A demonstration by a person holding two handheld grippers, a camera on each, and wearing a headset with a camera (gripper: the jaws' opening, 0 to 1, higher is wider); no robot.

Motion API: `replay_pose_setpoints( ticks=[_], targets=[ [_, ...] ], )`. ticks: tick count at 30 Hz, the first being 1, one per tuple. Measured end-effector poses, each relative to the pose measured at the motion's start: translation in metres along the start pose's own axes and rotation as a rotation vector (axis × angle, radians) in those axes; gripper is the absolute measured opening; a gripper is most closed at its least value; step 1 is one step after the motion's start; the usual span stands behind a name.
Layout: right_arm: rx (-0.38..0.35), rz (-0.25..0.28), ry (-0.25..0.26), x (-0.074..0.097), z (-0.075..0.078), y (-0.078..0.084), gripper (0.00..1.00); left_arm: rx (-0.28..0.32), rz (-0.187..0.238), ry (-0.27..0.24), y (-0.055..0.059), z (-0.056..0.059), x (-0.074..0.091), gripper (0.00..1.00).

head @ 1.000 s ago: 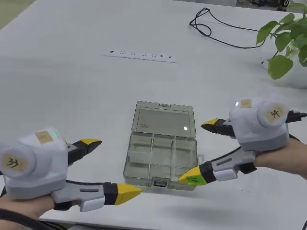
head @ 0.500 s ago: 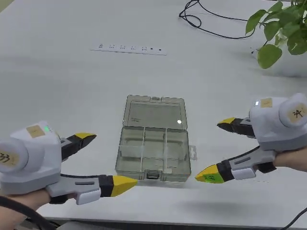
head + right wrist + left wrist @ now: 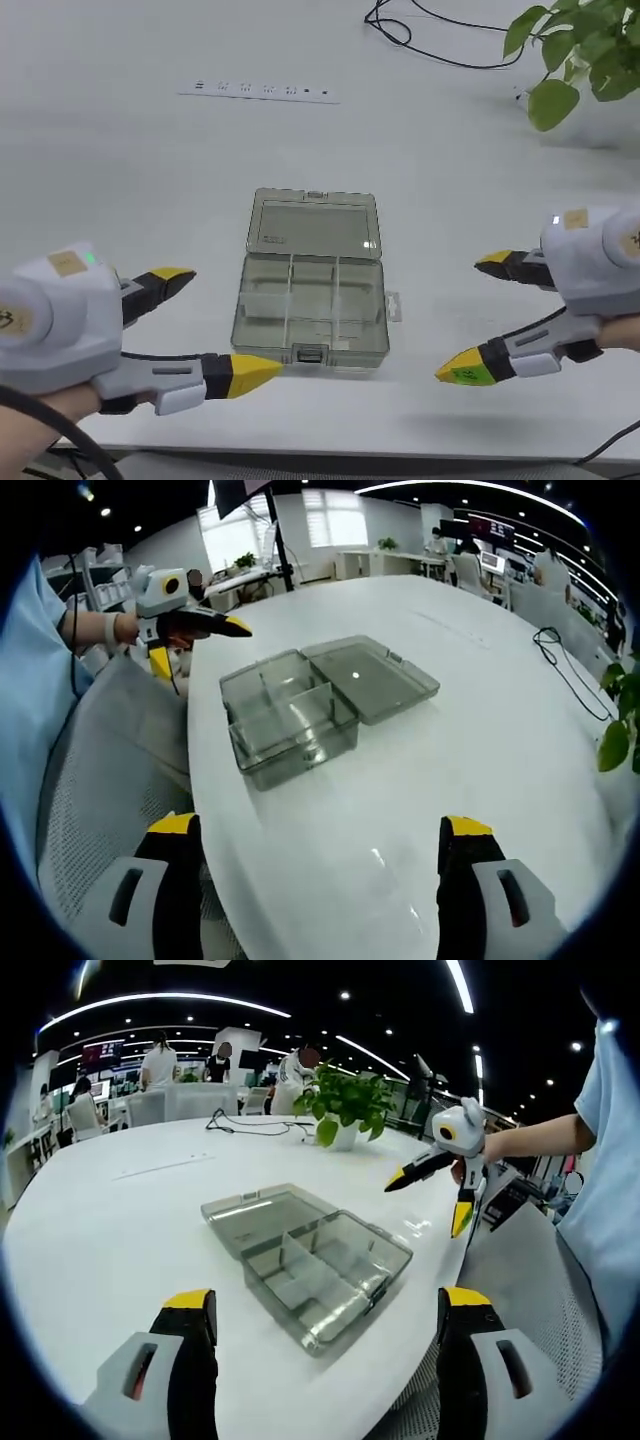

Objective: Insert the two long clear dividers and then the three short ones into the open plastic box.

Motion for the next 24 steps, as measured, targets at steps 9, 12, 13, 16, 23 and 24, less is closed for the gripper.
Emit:
replay_pose_setpoints(
  ticks=[9, 12, 13, 16, 23, 24],
  targets=[
    [0.061, -0.092, -0.028, 0.0, 0.002, 0.016, 0.94, 0.005, 0.0, -0.006, 0.002, 0.0, 0.003, 0.93],
    [0.078, -0.136, -0.047, 0.0, 0.003, 0.024, 0.86, 0.006, 0.001, -0.008, 0.002, 0.0, 0.004, 0.93],
    [0.091, -0.159, -0.058, 0.0, 0.003, 0.028, 0.81, 0.007, 0.002, -0.009, 0.002, 0.0, 0.005, 0.93],
    [0.126, -0.21, -0.063, 0.0, 0.007, 0.035, 0.72, 0.008, 0.002, -0.012, 0.002, 0.0, 0.005, 0.93],
    [0.214, -0.305, -0.085, -0.002, 0.016, 0.048, 0.6, 0.012, 0.002, -0.012, 0.003, -0.001, 0.006, 0.93],
    [0.232, -0.319, -0.088, -0.002, 0.017, 0.049, 0.58, 0.012, 0.003, -0.012, 0.003, -0.001, 0.006, 0.93]
  ],
)
Point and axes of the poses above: the centre of the closed fingertips' face, and the gripper's own axes: x roughly backward along the fingers, z roughly to its right, y roughly out of its underside, the point moved 1 cm from there along x, roughly backward along the fingers, and after that the axes turned 1 degree about z, right-handed, at the moved point
